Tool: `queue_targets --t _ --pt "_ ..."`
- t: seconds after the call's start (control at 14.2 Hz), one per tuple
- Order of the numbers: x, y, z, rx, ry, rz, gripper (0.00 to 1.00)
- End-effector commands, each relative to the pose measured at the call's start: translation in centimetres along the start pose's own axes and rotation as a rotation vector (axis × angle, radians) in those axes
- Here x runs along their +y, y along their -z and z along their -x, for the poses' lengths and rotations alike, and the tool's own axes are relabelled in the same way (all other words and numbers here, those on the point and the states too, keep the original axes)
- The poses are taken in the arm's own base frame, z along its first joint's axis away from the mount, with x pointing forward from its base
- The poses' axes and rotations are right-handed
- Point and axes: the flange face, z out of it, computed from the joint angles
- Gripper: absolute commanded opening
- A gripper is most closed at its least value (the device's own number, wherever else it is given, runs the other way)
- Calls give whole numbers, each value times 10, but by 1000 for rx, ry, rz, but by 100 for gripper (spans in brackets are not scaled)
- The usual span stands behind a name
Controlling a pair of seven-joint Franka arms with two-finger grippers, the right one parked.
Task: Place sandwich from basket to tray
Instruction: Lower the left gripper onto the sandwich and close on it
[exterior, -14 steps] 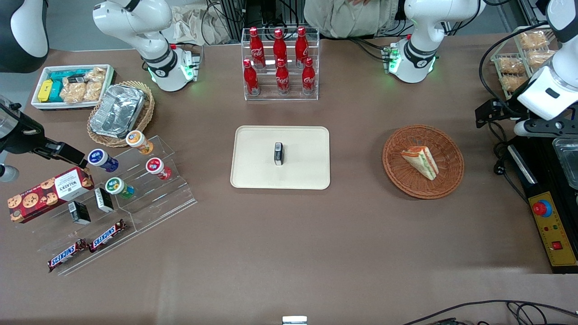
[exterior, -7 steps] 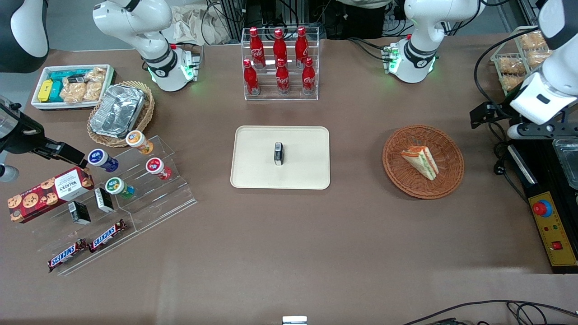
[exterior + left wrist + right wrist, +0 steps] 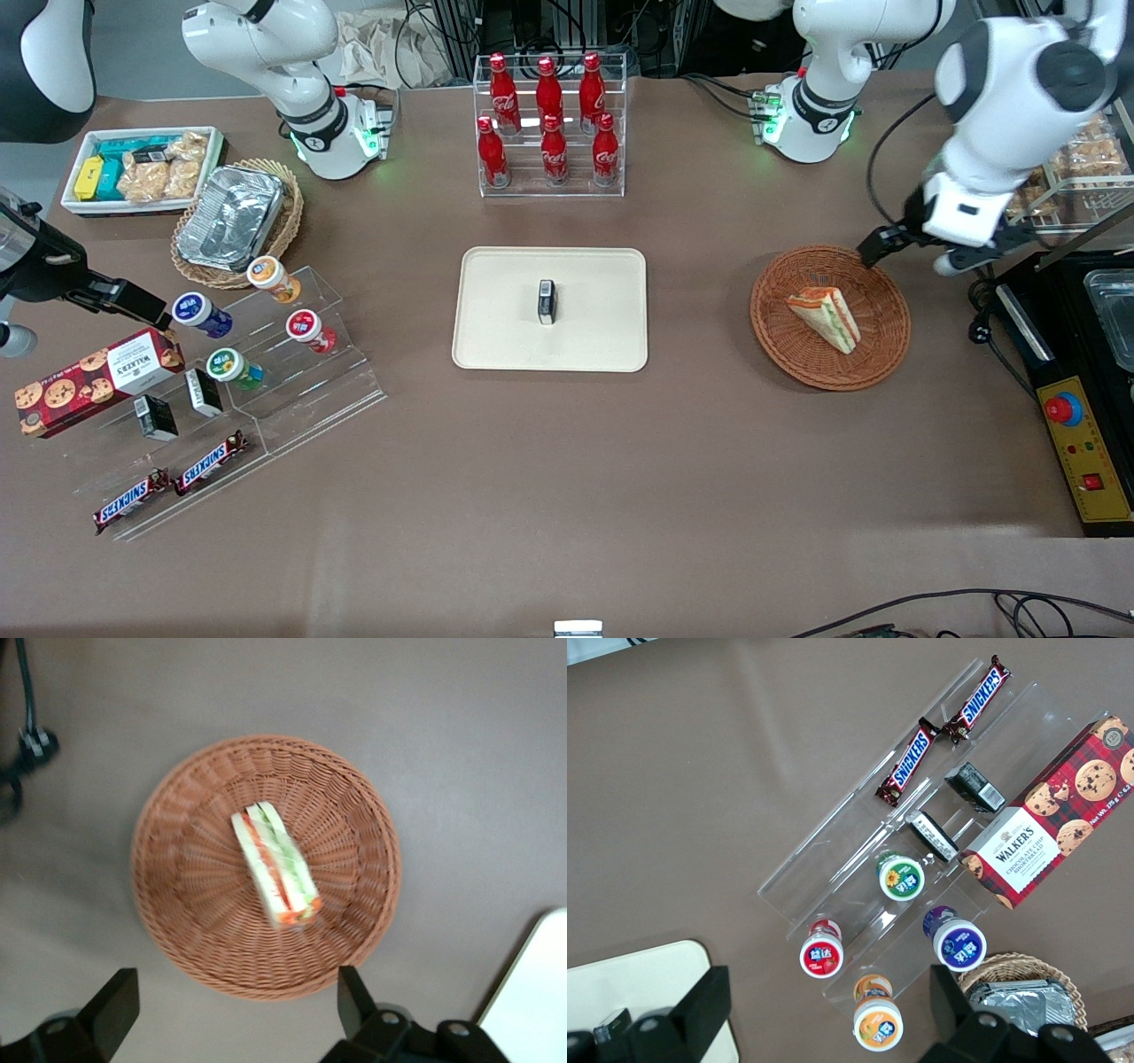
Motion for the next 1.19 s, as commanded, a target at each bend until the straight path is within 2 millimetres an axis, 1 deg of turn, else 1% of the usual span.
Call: queue_targets --t 0.0,0.14,0.21,0.35,0.63,0.84,1.05,1.12 --pt "19 -31 6 39 123 19 99" --pt "16 -62 14 74 123 35 99" --pt "13 -75 16 86 134 49 99" --pt "15 -101 13 69 152 34 99" --pt "17 -139 8 70 134 13 99" --pt "17 -154 7 68 141 16 99" --pt "17 -162 5 70 144 20 99" --pt "16 -162 4 70 145 19 97"
